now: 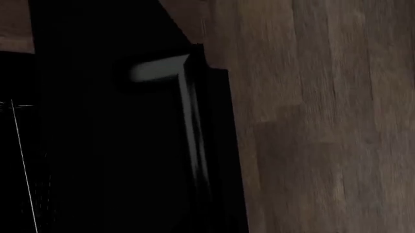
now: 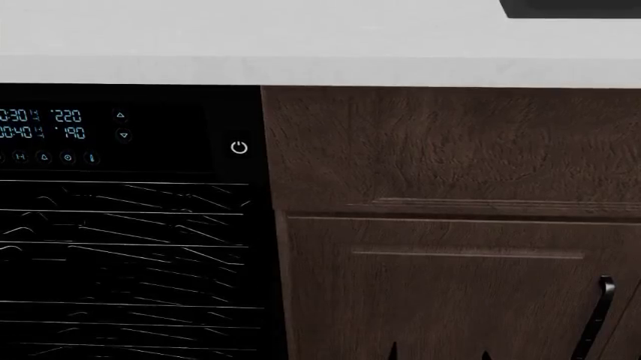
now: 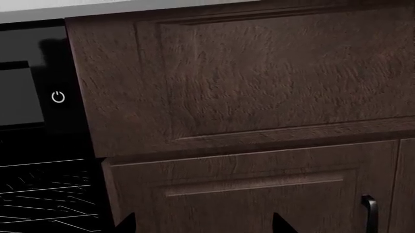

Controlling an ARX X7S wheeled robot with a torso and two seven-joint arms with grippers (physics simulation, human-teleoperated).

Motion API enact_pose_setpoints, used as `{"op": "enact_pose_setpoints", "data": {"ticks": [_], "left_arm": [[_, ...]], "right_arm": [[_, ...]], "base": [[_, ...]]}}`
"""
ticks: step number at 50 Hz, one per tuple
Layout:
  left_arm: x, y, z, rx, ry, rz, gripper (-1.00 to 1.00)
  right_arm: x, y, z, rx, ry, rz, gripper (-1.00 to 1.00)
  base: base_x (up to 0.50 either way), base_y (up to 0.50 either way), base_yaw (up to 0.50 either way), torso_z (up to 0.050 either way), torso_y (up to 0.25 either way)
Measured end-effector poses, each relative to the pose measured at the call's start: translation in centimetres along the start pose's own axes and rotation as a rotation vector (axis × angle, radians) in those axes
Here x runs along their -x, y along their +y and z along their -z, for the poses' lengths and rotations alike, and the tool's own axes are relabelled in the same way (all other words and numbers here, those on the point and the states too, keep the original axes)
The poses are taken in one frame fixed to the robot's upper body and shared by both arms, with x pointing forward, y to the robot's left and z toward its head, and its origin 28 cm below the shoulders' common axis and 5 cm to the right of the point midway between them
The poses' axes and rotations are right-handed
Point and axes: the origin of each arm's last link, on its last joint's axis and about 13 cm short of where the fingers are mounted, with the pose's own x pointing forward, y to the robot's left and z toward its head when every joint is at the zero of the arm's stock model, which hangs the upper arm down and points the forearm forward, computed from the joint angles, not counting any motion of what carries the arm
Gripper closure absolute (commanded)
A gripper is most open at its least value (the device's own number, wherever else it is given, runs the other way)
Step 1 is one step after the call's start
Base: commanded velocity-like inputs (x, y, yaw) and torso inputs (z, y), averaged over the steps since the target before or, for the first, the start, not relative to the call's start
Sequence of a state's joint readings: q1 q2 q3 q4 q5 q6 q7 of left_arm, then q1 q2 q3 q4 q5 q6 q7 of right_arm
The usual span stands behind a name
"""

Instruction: Open the dishwasher door

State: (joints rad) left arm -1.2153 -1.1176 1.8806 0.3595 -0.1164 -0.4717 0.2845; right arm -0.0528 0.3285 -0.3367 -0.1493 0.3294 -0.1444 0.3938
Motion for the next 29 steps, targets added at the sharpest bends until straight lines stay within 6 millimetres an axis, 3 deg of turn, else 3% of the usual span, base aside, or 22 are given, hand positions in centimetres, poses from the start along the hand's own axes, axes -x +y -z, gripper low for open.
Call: {"op": "enact_pose_setpoints", "data": {"ticks": [9, 29], "left_arm": [[0.1, -2.2, -0.3, 0.036, -0.017, 0.077, 1.0], [0.7, -3.5, -1.1, 0.023, -0.055, 0.055, 1.0]], "right_arm": [[0.0, 0.0, 0.0, -0.002, -0.003, 0.0, -1.0], [0.0, 0.1, 0.0, -0.005, -0.002, -0.002, -1.0]], "base": [[0.0, 0.0, 0.0, 0.0, 0.0], [0.0, 0.0, 0.0, 0.0, 0.0]]}}
